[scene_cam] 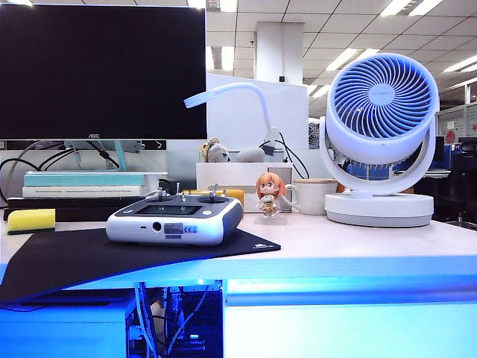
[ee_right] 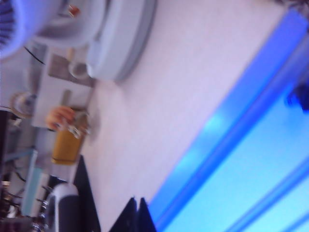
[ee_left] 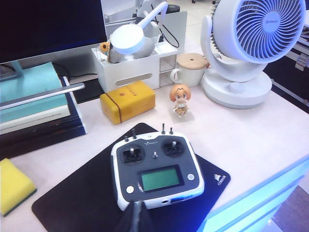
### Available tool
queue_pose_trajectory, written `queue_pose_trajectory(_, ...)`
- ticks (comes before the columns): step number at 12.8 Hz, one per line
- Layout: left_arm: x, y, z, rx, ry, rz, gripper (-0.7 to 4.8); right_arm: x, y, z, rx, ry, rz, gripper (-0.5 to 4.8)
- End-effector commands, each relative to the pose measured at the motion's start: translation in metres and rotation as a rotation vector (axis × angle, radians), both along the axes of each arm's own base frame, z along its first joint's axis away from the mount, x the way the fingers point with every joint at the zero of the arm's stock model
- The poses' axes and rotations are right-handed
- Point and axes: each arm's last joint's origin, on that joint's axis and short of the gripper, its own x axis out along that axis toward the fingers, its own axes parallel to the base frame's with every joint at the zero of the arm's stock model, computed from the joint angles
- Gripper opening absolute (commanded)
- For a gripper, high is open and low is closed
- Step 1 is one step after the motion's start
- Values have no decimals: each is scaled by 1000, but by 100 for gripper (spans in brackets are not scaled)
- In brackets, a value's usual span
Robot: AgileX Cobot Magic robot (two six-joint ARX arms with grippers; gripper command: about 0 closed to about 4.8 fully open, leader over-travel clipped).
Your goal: Open the drawer, place the cleaning sponge inside, then close the drawer.
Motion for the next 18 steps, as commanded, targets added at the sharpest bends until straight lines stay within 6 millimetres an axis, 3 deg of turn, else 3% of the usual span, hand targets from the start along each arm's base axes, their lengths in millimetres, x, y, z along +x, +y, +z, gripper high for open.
queue_pose_trajectory(1, 0, 0, 3, -3, -20, 1, -5, 5, -22, -14, 30, -60, 64, -4)
queue_pose_trajectory(8, 0, 0, 3, -3, -19, 4, -5, 31, -35, -57, 47, -26, 152, -3)
queue_pose_trajectory(9, 0, 0, 3, -2, -17, 4, -5, 38, -37, -54, 38, -55, 184, 408)
queue_pose_trajectory(13, 5, -1, 1, 3, 0, 3, -5, 47, -41, -50, 33, -90, 226, 412)
queue_pose_trajectory(14, 5, -1, 1, 3, -1, 4, -5, 56, -45, -46, 33, -114, 246, 434)
queue_pose_trajectory(15, 5, -1, 1, 3, -1, 3, -5, 61, -48, -47, 47, -108, 245, 474)
queue_pose_trajectory(18, 5, -1, 1, 3, -1, 4, -5, 64, -49, -60, 88, -63, 249, 479)
